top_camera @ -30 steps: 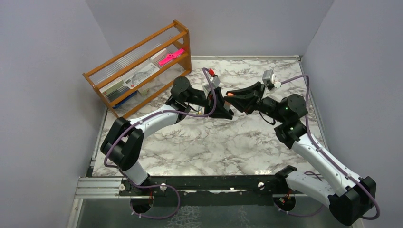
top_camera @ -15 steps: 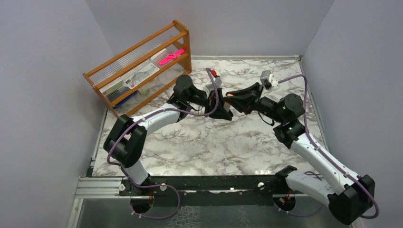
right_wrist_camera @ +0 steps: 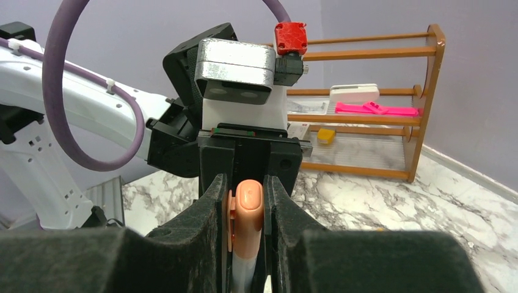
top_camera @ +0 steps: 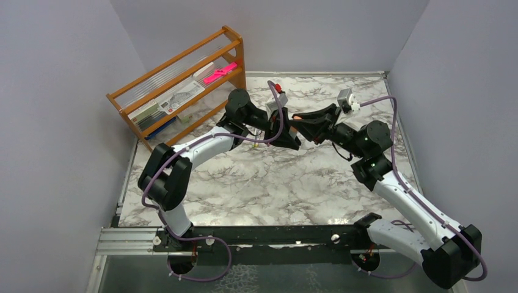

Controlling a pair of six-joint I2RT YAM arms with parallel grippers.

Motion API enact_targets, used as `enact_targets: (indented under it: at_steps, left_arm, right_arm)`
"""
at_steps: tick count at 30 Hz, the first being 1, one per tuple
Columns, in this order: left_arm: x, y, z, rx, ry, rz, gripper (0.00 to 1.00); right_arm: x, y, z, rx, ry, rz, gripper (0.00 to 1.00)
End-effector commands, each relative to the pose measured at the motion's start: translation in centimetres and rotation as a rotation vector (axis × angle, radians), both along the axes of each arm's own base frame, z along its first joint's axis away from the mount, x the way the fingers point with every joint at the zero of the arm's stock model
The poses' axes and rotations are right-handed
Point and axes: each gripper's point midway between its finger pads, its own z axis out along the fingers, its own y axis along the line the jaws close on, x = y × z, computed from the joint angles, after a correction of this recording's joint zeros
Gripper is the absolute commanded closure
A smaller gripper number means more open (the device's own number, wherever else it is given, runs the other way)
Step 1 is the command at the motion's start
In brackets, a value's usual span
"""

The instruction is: Insert the pens into the pen caps

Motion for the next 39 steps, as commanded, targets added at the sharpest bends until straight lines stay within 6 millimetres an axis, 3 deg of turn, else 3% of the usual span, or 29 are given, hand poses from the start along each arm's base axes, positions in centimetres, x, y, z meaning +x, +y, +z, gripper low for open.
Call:
enact_targets:
  at_steps: [1, 6, 9, 13, 17, 18, 21, 27, 30, 34, 39]
  left_arm:
    - [0.7, 0.6, 13.5, -0.336, -0.303, 0.161, 1.0]
    - [0.4, 0.7, 8.3, -0.241, -0.19, 0.153, 1.0]
    - [-0.4, 0.7, 3.4, -0.149, -0.101, 0.118, 1.0]
    - [-0.3, 0.2, -1.7, -0.064, 0.024, 0.141, 1.0]
    - [1.1, -0.7, -4.7, -0.012, 0.127, 0.195, 1.0]
    - [1.4, -0.9, -5.5, 0.001, 0.147, 0.205, 1.0]
    - [2.3, -1.2, -7.8, 0.033, 0.203, 0.259, 1.0]
    - [6.7, -0.5, -13.7, 0.117, 0.302, 0.609, 1.0]
    - [10.1, 1.2, -16.9, 0.23, 0.3, 0.876, 1.0]
    - [14.8, 5.0, -20.4, 0.495, 0.202, 1.302, 1.0]
    - [16.8, 7.9, -22.9, 0.743, 0.162, 1.496, 1.0]
  right_arm:
    - [-6.4, 0.0, -17.8, -0.328, 0.591, 0.206, 0.99]
    - [-4.4, -0.1, -13.4, -0.241, 0.504, 0.102, 0.99]
    - [-3.0, -0.7, -9.1, -0.155, 0.414, 0.006, 0.95]
    - [-2.5, -1.7, -2.8, -0.037, 0.257, -0.066, 0.76]
    - [-1.8, -3.6, 0.1, -0.015, 0.193, -0.186, 0.48]
    - [-1.7, -4.1, 0.2, -0.019, 0.186, -0.211, 0.4]
    - [-1.6, -5.2, -0.3, -0.042, 0.186, -0.271, 0.3]
    - [-1.4, -8.1, -3.4, -0.049, 0.247, -0.425, 0.29]
    - [-2.0, -8.4, -4.4, -0.041, 0.242, -0.422, 0.3]
    - [-2.0, -8.0, -6.5, -0.076, 0.292, -0.405, 0.31]
    - [-2.1, -6.7, -7.9, -0.102, 0.311, -0.342, 0.34]
